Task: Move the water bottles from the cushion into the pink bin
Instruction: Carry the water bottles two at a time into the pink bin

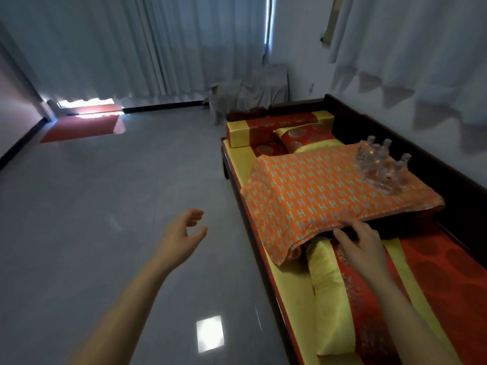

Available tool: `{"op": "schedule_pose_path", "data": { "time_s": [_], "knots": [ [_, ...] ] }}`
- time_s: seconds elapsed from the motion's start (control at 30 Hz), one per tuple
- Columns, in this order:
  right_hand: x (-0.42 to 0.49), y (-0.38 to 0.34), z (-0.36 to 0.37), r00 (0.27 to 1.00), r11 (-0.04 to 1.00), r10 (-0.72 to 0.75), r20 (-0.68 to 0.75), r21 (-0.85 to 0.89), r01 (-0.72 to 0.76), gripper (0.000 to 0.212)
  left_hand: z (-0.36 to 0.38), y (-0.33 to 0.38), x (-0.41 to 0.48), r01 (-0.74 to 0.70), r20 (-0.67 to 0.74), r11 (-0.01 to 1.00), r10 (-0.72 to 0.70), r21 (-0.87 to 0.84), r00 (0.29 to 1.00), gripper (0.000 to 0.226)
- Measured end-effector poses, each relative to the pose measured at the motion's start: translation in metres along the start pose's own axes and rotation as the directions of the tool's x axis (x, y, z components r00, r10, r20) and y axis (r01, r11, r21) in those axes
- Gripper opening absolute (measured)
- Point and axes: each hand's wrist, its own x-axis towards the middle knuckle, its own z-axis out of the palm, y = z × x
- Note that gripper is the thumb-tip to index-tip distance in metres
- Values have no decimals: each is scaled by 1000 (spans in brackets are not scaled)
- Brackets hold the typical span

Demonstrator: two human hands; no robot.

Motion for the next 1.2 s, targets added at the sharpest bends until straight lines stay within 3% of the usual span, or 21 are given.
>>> {"op": "schedule_pose_path", "data": {
  "time_s": [0.17,0.33,0.6,0.73,0.87,1.2],
  "knots": [
    [85,-11,32,1000,1000,1,11,-25,-1,26,8,-14,102,30,52,999,-29,-25,998,34],
    [162,-16,57,993,996,36,-114,-77,-45,23,28,1,224,-94,127,995,97,-30,987,35],
    [259,-11,89,929,963,243,-277,-42,-265,29,79,34,413,-250,342,966,257,-65,904,34],
    [278,14,87,836,905,422,-350,105,-413,35,137,64,468,-308,462,941,339,-143,819,32],
    [307,50,77,761,862,492,-423,110,-495,40,200,105,522,-447,530,877,466,-175,708,33],
    [385,140,68,617,747,652,-439,233,-623,56,335,183,615,-462,670,834,530,-301,520,32]
  ]
}}
